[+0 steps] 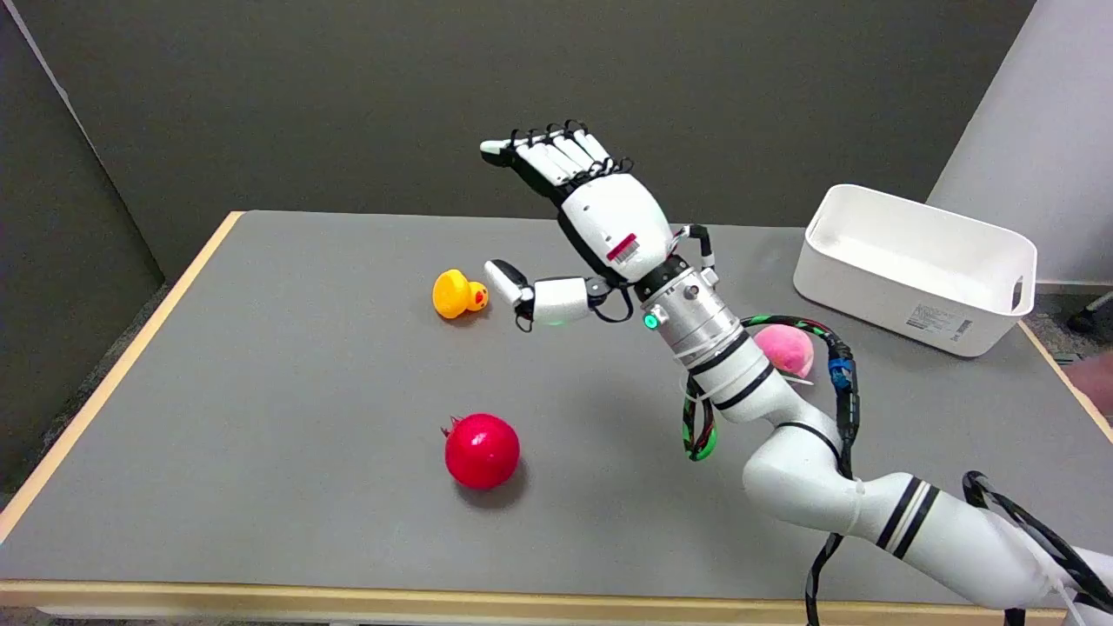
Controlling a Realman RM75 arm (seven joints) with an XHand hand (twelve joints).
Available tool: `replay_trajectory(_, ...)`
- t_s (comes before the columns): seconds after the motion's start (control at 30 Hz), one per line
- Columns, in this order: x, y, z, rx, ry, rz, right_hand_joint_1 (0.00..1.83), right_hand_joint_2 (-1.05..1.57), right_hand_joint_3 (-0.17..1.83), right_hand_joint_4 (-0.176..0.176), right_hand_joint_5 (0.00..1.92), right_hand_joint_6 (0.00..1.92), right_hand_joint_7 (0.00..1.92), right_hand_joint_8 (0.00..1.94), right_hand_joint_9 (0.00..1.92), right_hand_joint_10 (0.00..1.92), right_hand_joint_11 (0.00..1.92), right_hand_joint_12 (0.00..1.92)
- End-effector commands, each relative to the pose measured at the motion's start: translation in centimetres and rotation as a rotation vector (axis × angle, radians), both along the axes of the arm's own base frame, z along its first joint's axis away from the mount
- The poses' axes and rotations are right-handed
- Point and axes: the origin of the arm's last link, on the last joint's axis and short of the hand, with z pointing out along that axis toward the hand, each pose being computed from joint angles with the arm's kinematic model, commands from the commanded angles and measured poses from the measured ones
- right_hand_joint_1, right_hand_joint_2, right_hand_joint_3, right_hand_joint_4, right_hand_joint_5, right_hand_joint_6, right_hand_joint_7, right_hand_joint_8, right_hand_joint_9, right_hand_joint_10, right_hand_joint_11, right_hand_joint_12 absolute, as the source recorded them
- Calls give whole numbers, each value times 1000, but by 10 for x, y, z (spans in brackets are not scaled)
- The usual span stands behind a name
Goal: Pick up the yellow duck.
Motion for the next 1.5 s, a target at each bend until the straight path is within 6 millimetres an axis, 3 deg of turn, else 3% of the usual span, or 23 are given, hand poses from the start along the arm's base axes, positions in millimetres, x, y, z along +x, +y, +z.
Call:
replay_trajectory(0.03, 8, -1, -9, -57, 184, -22, 488, 584, 953, 20, 227, 499, 288, 424, 151, 717, -1, 962)
replay_trajectory(0.33, 12, -45, -33, -15, 301, -107, 489, 578, 951, 19, 229, 501, 290, 428, 155, 721, -1, 973)
replay_trajectory(0.6, -17, -103, -51, -33, 367, -243, 502, 581, 961, 22, 205, 481, 266, 409, 142, 706, -1, 971)
replay_trajectory(0.73, -38, -120, -55, -44, 309, -340, 501, 574, 959, 22, 192, 471, 250, 398, 133, 698, -1, 970)
replay_trajectory(0.83, -56, -129, -52, -68, 285, -408, 491, 572, 960, 26, 179, 462, 240, 390, 127, 691, -1, 975)
replay_trajectory(0.97, -66, -139, -49, -89, 264, -461, 483, 572, 961, 27, 167, 451, 229, 383, 121, 685, -1, 978)
replay_trajectory(1.17, -71, -147, -51, -94, 224, -502, 473, 575, 951, 22, 147, 427, 210, 362, 104, 671, -1, 963)
replay_trajectory(1.23, -72, -147, -56, -89, 219, -506, 501, 608, 857, 19, 155, 343, 221, 272, 101, 652, -1, 944)
replay_trajectory(1.4, -73, -146, -68, -69, 222, -510, 481, 573, 956, 19, 110, 410, 173, 351, 89, 662, -1, 958)
replay_trajectory(1.5, -75, -146, -73, -65, 224, -519, 494, 601, 902, 21, 126, 358, 192, 291, 95, 646, -1, 939)
